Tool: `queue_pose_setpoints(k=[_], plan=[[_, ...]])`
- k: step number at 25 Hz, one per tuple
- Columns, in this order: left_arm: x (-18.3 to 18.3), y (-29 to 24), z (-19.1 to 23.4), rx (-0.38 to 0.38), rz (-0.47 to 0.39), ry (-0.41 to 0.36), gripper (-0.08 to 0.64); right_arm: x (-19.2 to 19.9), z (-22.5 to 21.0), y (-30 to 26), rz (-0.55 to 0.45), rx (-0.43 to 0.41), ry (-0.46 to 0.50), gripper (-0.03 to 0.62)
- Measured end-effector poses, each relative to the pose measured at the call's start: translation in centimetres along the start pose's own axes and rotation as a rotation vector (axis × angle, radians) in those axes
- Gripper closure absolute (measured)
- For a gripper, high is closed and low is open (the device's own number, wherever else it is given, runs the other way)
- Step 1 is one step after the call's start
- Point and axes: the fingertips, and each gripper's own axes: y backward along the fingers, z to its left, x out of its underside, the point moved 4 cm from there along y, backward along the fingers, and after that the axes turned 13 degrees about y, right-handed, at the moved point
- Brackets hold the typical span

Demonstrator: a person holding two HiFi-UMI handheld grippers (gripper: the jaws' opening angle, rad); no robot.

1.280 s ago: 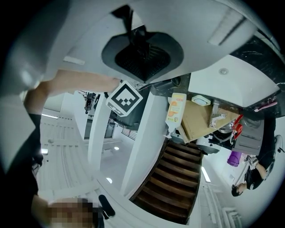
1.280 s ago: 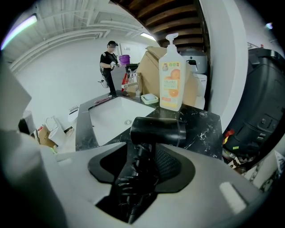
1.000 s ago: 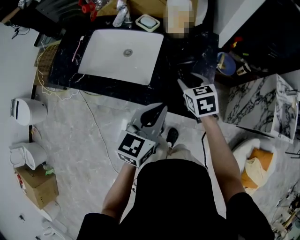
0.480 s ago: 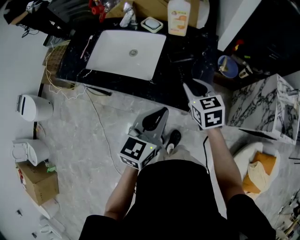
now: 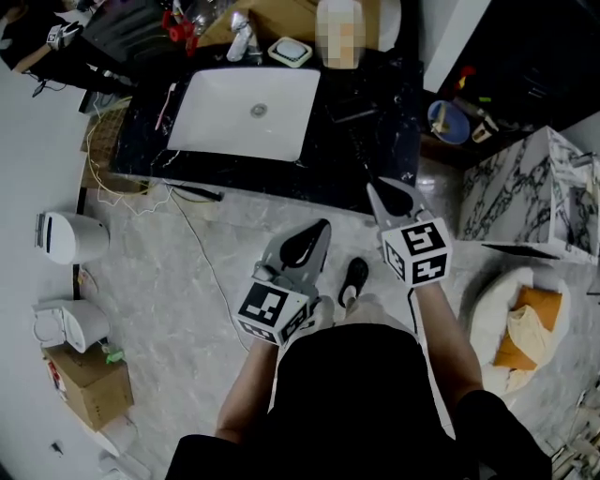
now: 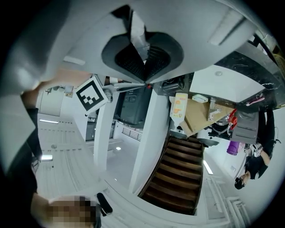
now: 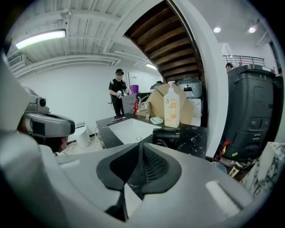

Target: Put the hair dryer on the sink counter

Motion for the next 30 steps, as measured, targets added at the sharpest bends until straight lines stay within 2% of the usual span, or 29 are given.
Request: queue_pose_setpoints(k=[7, 10, 21, 30], plan=[[0.3, 3.2, 0.4, 0.068, 0.009, -0.010, 0.563, -0.2, 4.1, 2.7, -0.016, 0.052, -0.007, 0.566], [0.5, 5.2, 0.6, 0.105, 0.026, -0.012, 0.562, -1.0, 6.9, 4.2, -0.033, 0.081, -0.022, 0.566], [0.8, 13.4, -0.7, 0.236, 0.002, -0.076, 0.561, -3.0, 17.0, 11.3, -0.101, 0.189, -0.067, 0.571], [1.1, 18.9, -1.1, 0.284, -0.026, -0.099, 0.561, -4.0, 23.3, 16.3, -0.154, 0.249, -0.080, 0.574]])
